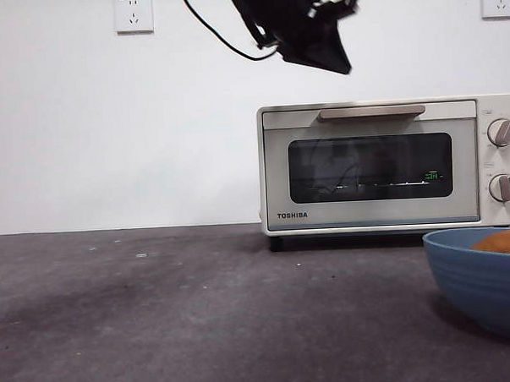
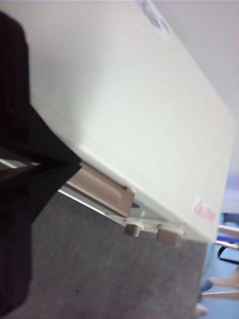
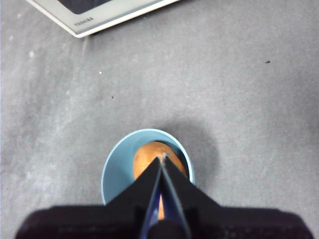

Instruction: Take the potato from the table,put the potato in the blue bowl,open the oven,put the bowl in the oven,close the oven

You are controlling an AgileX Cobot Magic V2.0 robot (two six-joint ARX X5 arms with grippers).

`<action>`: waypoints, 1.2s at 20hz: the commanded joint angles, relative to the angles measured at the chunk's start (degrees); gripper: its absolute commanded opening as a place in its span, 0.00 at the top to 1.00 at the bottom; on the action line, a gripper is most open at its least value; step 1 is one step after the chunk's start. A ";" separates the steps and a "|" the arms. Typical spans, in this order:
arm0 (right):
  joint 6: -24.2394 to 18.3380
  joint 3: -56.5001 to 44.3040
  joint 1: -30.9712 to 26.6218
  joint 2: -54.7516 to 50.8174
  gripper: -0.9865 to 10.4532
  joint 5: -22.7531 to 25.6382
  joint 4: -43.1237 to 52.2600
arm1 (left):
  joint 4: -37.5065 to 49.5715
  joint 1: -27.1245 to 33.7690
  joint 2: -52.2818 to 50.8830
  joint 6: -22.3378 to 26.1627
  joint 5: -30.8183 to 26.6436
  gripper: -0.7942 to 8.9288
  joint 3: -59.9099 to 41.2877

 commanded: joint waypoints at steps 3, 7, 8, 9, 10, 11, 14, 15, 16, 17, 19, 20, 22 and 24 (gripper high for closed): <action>0.72 -0.52 -0.07 -1.42 0.92 -0.63 -1.07 | 1.14 -0.02 3.63 4.79 -3.21 0.93 0.04; 0.72 -0.52 -0.07 -1.81 0.92 -0.66 -1.79 | 2.14 0.11 4.66 4.52 -4.28 0.93 0.04; 0.72 -0.52 -0.07 -1.81 0.92 -0.63 -1.79 | 2.03 0.11 5.14 4.50 -4.26 0.93 0.04; 0.72 -0.52 -0.07 -1.81 0.92 -0.66 -1.79 | 1.20 0.13 5.42 4.22 -4.26 0.93 0.04; 0.72 -0.52 -0.07 -1.81 0.92 -0.66 -1.84 | -0.26 0.26 5.73 3.89 -4.07 0.93 0.04; 0.72 -0.52 -0.07 -1.81 0.92 -0.63 -1.84 | -1.57 0.24 6.38 3.87 -4.04 0.93 0.04; 0.72 -0.52 -0.07 -1.81 0.92 -0.66 -2.01 | -4.87 0.20 7.37 2.91 -3.82 0.93 0.04; 0.72 -0.52 -0.07 -1.81 0.92 -0.66 -2.12 | -5.79 0.17 7.45 2.32 -3.82 0.93 0.02; 0.72 -0.52 -0.07 -1.81 0.92 -0.66 -2.19 | -6.27 0.00 7.45 2.08 -3.85 0.93 0.02; 0.72 -0.52 -0.07 -1.81 0.92 -0.63 -2.12 | -6.49 -0.09 7.45 1.68 -3.82 0.93 0.04; 0.72 -0.52 -0.07 -1.81 0.92 -0.66 -2.16 | -6.97 -0.17 7.45 0.13 -3.69 0.93 0.04; 0.70 -0.52 -0.07 -1.81 0.92 -0.66 -2.14 | -7.52 -0.17 7.45 -1.05 -3.02 0.93 0.02; 0.72 -0.52 -0.07 -1.81 0.92 -0.66 -1.75 | -8.70 -0.20 7.45 -2.45 -0.90 0.93 0.02; 0.74 -0.52 -0.07 -1.81 0.92 -0.66 -1.49 | -9.53 -0.74 7.45 -3.48 -0.87 0.93 0.02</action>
